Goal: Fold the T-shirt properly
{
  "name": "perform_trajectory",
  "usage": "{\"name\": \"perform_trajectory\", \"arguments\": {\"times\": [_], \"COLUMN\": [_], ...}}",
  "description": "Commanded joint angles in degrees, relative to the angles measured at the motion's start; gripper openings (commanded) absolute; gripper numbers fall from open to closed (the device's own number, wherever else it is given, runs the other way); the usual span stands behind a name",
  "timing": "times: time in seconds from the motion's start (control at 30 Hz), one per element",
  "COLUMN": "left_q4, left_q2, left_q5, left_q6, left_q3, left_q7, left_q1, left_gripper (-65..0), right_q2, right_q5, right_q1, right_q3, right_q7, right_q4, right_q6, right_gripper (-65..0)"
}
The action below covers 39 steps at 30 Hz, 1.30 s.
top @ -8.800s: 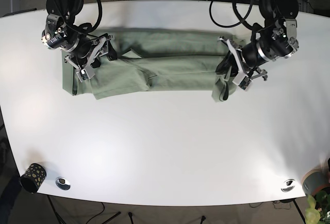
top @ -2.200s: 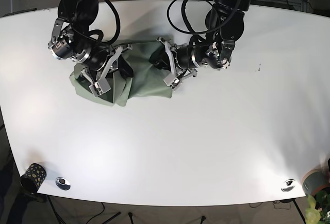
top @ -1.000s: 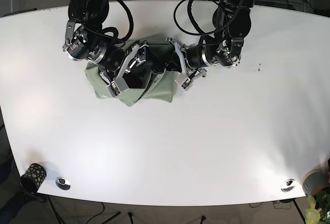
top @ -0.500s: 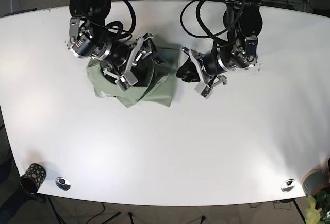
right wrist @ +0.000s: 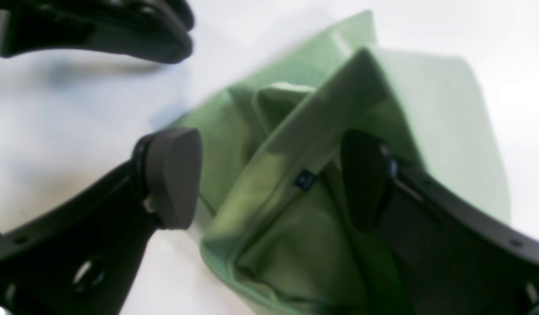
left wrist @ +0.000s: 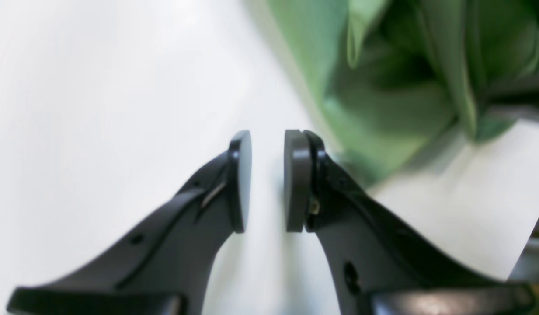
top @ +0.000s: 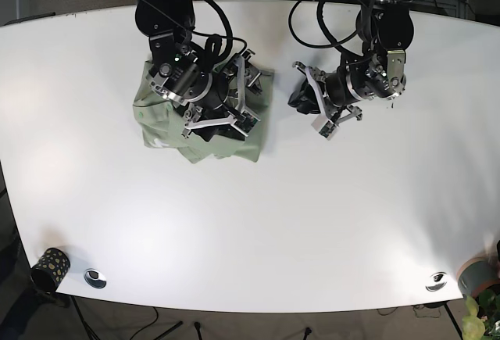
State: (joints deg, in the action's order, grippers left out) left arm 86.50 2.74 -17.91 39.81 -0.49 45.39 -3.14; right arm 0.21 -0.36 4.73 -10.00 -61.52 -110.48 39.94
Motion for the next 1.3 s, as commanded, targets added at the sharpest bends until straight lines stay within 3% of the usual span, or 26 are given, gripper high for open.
{"name": "perform_trajectory", "arguments": {"times": [0.0, 0.3, 0.5, 0.63, 0.8, 0.9, 1.07, 1.27], "left_q4": [1.1, 1.1, 1.1, 1.1, 1.1, 1.2, 1.1, 1.0], "left_q2": [0.5, 0.7, 1.4, 1.5, 1.3, 1.1, -0.1, -1.4], "left_q5": [-1.0, -1.1, -1.1, -1.1, -1.2, -1.4, -1.5, -1.0], "left_q6": [0.2, 0.2, 0.2, 0.2, 0.2, 0.2, 0.2, 0.2], "left_q3": [-0.2, -0.3, -0.3, -0.3, -0.3, -0.3, -0.2, 0.1], "left_q7": [-1.4, -1.4, -1.4, -1.4, -1.5, -1.6, -2.0, -5.1], "left_q1": [0.5, -0.1, -0.1, -0.2, -0.9, -0.8, -0.4, -0.4], "left_gripper": [-53.7, -53.7, -53.7, -53.7, -53.7, -53.7, -53.7, -53.7], "right_q2": [-0.1, -0.3, -1.9, -2.4, -2.4, -2.4, -2.2, -2.3], "right_q5": [-0.2, 0.7, -0.7, -3.5, -3.6, -3.6, -4.3, -4.2], "right_q1": [0.0, 3.7, 6.7, 6.7, 5.6, 5.9, 7.9, 7.8], "right_q3": [-0.3, 1.0, 1.2, 1.0, 1.2, 1.2, 1.3, 3.2], "right_q7": [2.1, 2.4, 10.8, 17.2, 21.4, 21.3, 21.3, 21.6], "right_q4": [-3.4, -4.5, -1.0, 4.1, 7.0, 5.1, 0.8, 3.8], "right_q6": [0.06, 0.06, 0.06, -5.26, -10.27, -10.98, -12.12, -13.79], "right_gripper": [-17.6, -17.8, -17.8, -20.0, -33.8, -36.6, -31.7, -23.1]}}
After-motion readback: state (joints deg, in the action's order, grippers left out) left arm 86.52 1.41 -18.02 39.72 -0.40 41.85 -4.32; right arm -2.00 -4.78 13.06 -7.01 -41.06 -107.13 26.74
